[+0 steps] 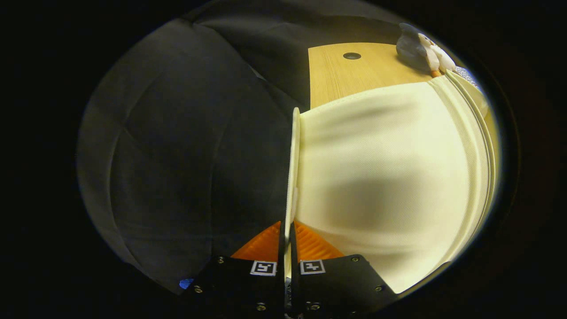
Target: Open the storage box then place both shoes into the box .Put the left shoe in first, then the right shoe, with the right side of both shoes facing outward in a uniform manner.
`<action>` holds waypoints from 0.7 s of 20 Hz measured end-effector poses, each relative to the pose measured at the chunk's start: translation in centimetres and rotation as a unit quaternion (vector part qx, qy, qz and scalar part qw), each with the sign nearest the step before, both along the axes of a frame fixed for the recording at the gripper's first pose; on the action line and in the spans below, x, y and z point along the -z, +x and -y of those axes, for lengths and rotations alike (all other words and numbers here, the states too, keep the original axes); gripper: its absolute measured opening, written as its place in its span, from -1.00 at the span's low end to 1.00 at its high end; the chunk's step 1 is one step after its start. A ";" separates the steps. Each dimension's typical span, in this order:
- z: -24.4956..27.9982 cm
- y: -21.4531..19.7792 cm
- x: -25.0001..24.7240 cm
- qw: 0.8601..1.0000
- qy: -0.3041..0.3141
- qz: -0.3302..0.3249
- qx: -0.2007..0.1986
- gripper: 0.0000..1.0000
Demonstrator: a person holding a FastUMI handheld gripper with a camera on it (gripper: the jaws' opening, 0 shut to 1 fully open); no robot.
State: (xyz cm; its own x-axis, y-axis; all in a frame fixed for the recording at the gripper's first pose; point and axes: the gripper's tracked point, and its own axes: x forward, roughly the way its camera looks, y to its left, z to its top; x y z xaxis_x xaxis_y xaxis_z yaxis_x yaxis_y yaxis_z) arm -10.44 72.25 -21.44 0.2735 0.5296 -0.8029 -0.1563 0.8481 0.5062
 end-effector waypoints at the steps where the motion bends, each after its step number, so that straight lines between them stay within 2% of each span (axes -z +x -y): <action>1: -0.2 0.1 -0.2 1.000 0.005 0.001 0.000 -0.83; 2: -0.4 0.1 -0.8 1.000 0.016 0.002 0.000 -0.77; 3: -0.7 0.2 -1.8 1.000 0.022 0.011 -0.004 -0.52; 4: -0.5 0.6 -2.7 0.999 0.027 0.024 -0.010 -0.37; 6: -0.3 0.3 -5.3 0.998 0.038 0.044 -0.035 0.08; 8: 0.6 -0.3 -7.9 0.996 0.050 0.053 -0.054 0.69; 9: 1.4 -0.6 -8.9 0.995 0.055 0.057 -0.058 0.78; 14: 8.0 -0.8 -13.6 0.992 0.077 0.070 -0.065 0.84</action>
